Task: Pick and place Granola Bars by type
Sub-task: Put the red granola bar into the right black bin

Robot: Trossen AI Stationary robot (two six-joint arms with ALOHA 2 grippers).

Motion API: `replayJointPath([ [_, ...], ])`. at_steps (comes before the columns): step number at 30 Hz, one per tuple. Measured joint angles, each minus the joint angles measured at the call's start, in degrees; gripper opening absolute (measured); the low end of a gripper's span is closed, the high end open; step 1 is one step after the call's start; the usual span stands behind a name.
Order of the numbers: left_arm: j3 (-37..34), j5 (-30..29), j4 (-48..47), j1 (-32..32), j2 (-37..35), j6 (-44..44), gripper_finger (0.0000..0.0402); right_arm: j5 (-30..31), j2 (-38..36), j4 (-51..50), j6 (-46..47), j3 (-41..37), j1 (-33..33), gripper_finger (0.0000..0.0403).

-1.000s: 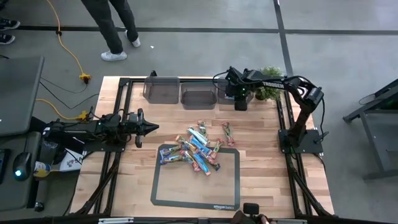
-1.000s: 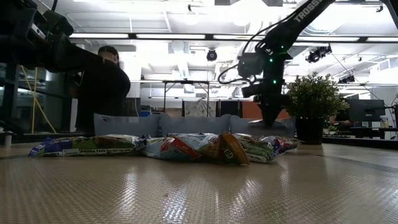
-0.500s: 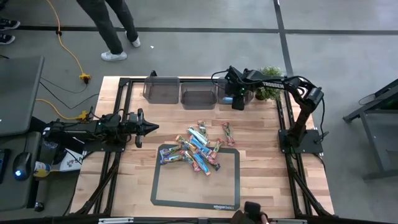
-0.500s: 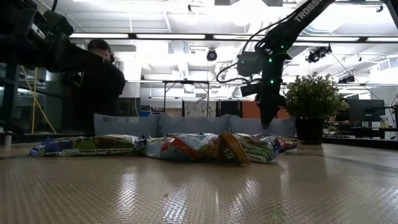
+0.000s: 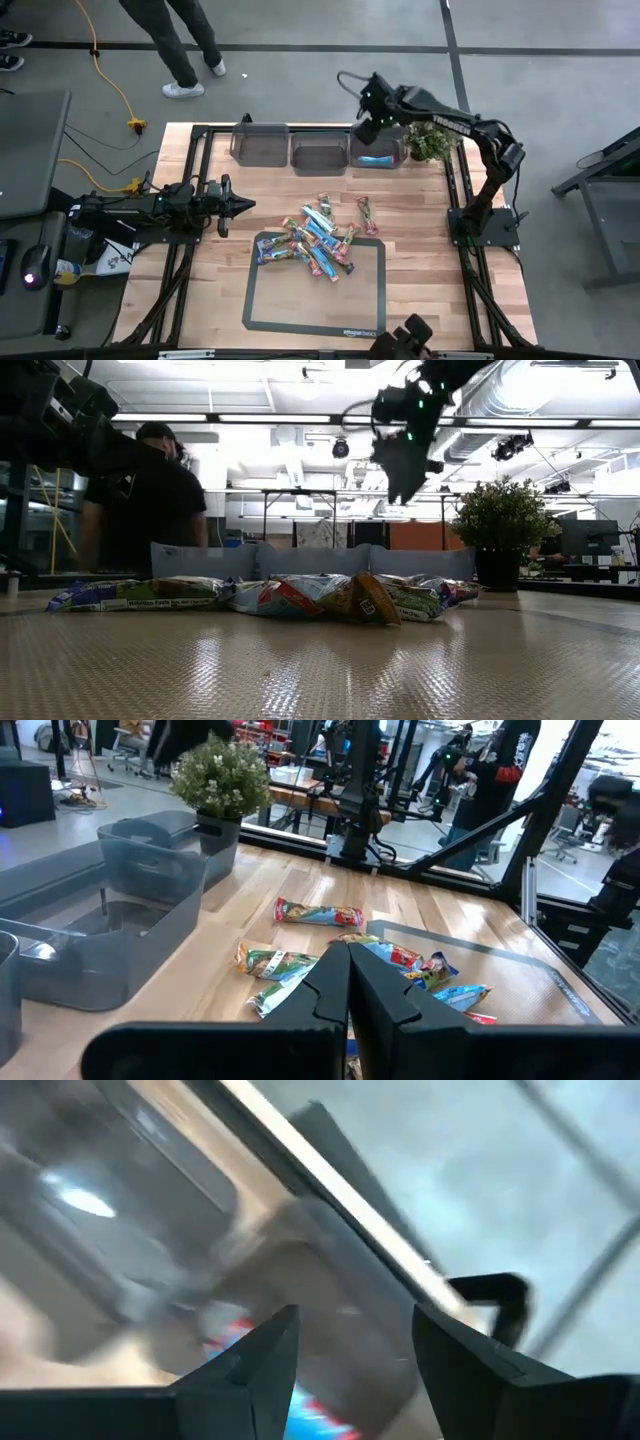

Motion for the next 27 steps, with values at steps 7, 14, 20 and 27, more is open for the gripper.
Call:
replayJointPath([
  [7,0.00,0.00,0.00,0.00,-0.01,0.00,0.0001,-15.48,-0.02,-8.19,16.35,10.61,0.08,0.0180],
  [14,0.00,0.00,0.00,0.01,0.00,-0.41,0.0001,-32.35,-0.04,-12.32,19.42,11.13,4.28,0.0180],
  [20,0.00,0.02,0.00,0.01,-0.01,-1.48,0.0001,-32.04,-0.04,-20.16,20.77,6.75,11.10,0.0180],
  [27,0.00,0.02,0.00,-0.01,-0.01,-1.49,0.0001,-23.80,-0.02,-20.39,28.22,-3.41,20.97,0.0180],
])
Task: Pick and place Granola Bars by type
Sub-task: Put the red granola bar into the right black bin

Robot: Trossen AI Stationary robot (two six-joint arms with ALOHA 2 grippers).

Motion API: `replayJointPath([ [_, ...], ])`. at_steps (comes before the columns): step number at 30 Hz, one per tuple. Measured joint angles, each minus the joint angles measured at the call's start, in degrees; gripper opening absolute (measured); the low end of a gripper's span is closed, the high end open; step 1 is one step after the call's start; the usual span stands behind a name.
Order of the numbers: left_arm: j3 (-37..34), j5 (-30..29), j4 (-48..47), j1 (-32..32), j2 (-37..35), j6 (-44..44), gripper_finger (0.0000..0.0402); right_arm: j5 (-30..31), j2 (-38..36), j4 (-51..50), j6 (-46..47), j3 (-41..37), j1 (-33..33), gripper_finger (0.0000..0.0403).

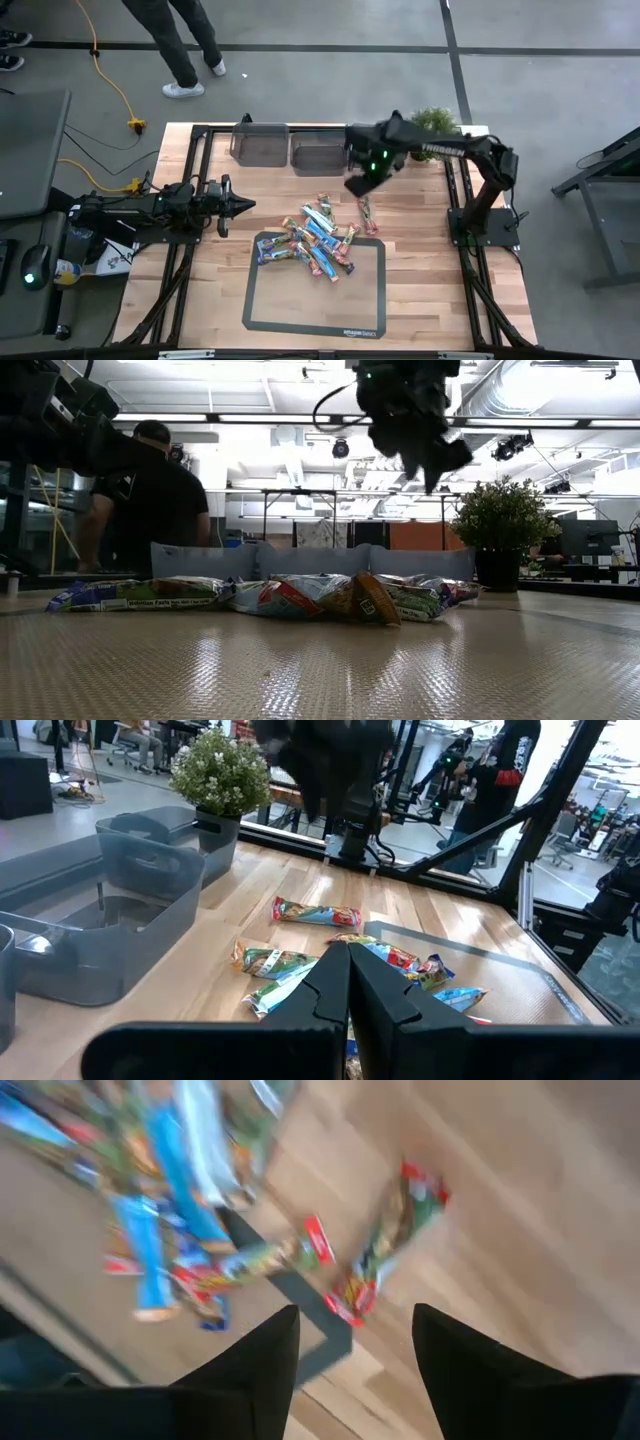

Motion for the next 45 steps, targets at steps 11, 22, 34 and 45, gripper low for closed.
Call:
replayJointPath([
  [11,0.00,0.00,0.00,0.02,0.01,0.00,0.0001,9.62,0.07,10.30,19.49,-17.13,10.06,0.0180],
  [22,0.00,-0.02,0.00,0.02,0.00,0.00,0.0001,17.63,0.27,24.21,27.77,-23.27,11.67,0.0180],
  [34,0.00,-0.02,0.00,0.00,0.02,0.00,0.0001,20.53,0.31,28.49,23.80,-23.25,9.02,0.0242],
  [45,0.00,-0.02,0.00,0.01,0.01,0.00,0.0001,20.74,5.53,30.00,21.63,-23.23,8.07,0.0262],
])
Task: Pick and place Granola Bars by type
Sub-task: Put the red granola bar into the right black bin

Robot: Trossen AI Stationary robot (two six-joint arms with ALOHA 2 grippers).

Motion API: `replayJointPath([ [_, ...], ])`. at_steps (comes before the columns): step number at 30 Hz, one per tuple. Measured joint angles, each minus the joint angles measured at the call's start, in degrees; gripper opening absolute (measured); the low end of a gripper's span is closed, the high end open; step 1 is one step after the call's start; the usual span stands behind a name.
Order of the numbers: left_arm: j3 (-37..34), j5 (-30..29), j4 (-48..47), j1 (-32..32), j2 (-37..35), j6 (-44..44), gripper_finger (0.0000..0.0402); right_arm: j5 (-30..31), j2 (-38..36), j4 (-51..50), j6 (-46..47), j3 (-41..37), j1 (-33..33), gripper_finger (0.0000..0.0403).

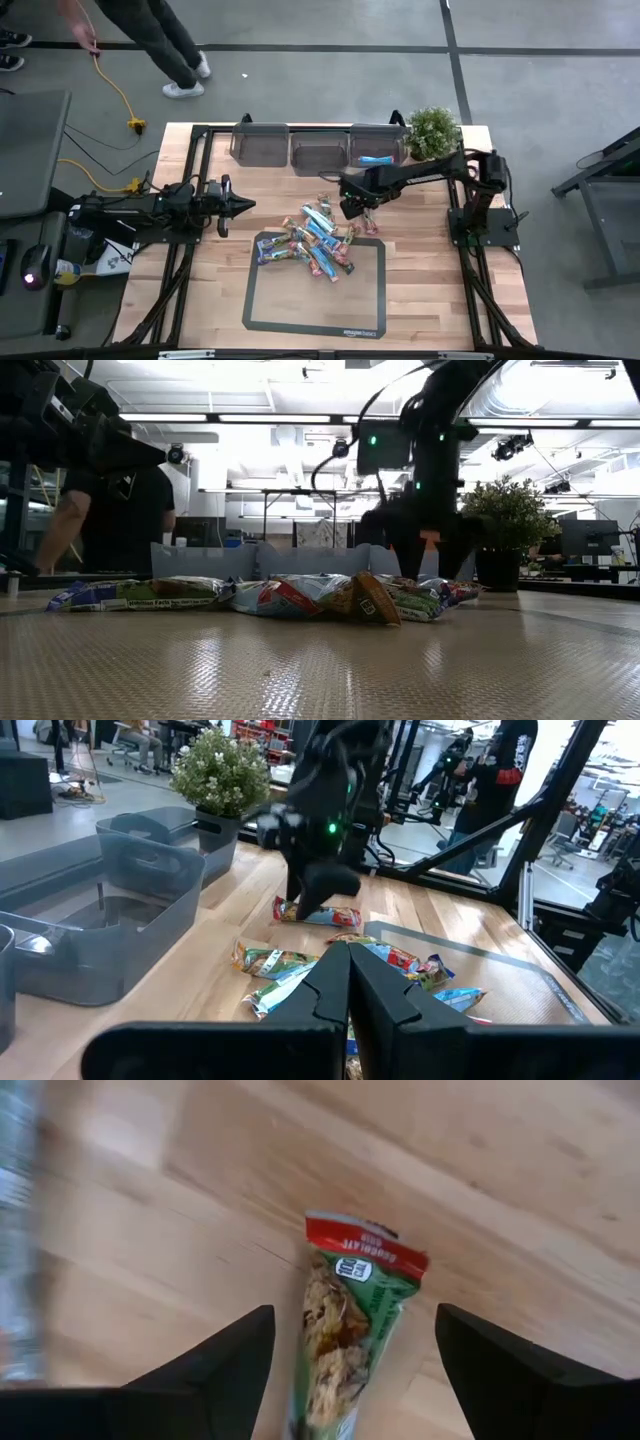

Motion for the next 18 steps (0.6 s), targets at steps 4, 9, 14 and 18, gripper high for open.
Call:
replayJointPath([
  [4,0.00,0.00,0.00,-0.01,-0.01,0.00,0.0001,-1.67,2.54,0.79,-0.07,0.25,-0.17,0.0262],
  [9,0.00,0.01,0.00,-0.01,-0.01,0.00,0.0001,-2.27,3.82,0.80,0.81,0.30,0.00,0.0262],
  [14,0.00,0.00,0.00,0.01,-0.01,0.00,0.0001,-2.04,3.91,0.97,0.96,0.22,0.33,0.0261],
  [18,0.00,0.00,0.00,0.00,-0.01,-0.01,0.0001,-2.21,3.96,1.05,1.17,0.16,0.33,0.0258],
])
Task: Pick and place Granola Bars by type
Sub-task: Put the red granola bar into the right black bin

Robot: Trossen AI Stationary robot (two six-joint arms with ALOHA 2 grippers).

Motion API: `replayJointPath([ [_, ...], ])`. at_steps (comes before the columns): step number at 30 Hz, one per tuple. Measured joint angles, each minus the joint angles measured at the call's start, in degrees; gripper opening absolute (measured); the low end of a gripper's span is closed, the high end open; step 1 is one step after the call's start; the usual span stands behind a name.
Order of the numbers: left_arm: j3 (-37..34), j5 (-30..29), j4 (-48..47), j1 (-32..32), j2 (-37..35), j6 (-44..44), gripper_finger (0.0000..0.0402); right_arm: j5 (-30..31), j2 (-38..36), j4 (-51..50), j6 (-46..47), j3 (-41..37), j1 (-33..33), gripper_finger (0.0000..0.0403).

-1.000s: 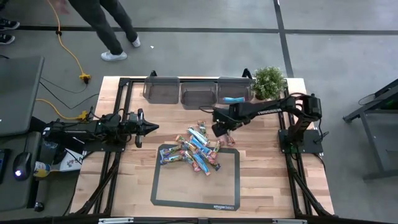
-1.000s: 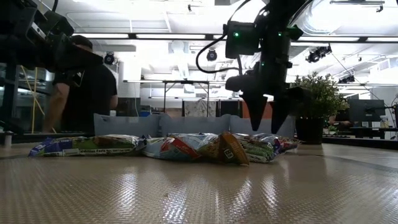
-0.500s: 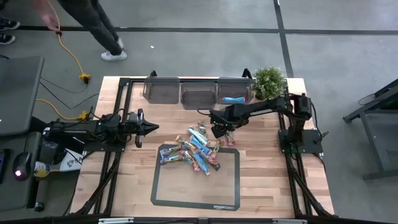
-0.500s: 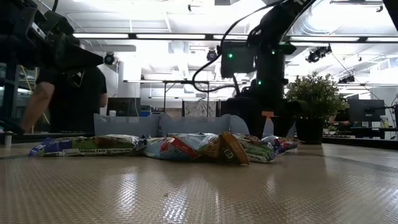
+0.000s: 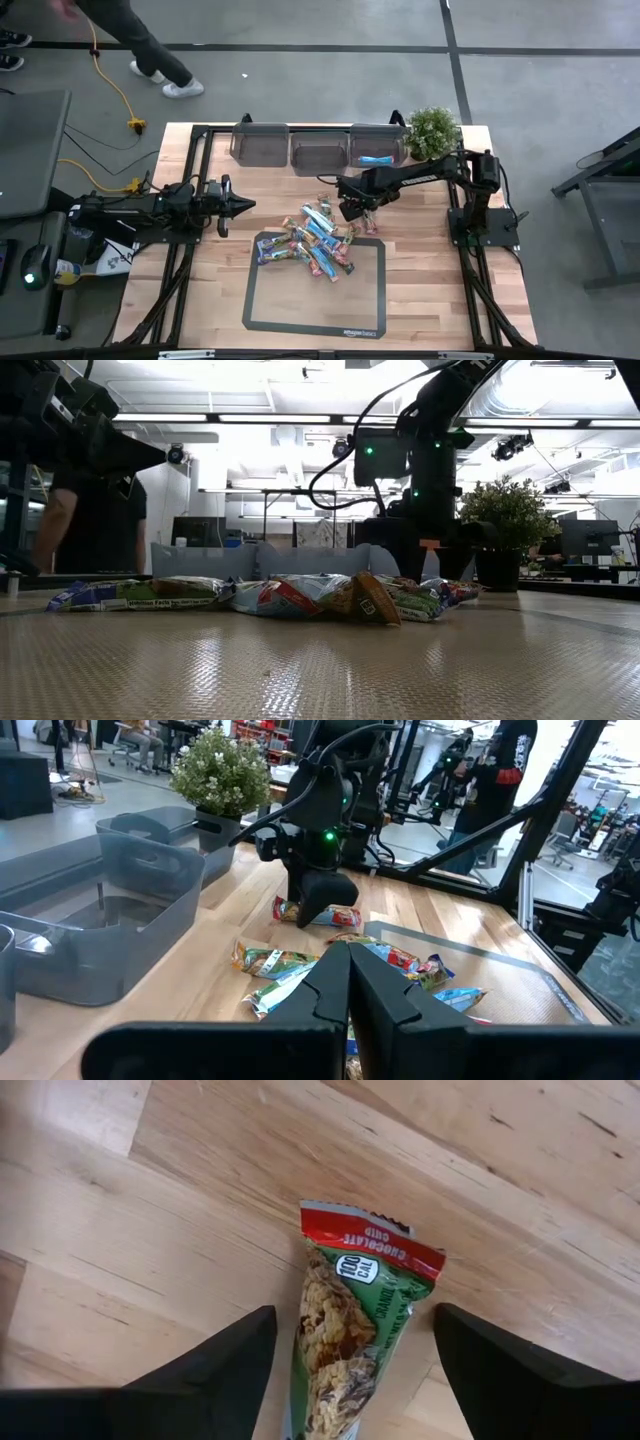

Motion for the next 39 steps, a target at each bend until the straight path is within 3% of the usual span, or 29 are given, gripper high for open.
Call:
replayJointPath([
  [39,0.00,0.00,0.00,-0.01,0.00,0.01,0.0001,-0.79,0.35,-0.49,1.38,2.55,0.04,0.0090],
])
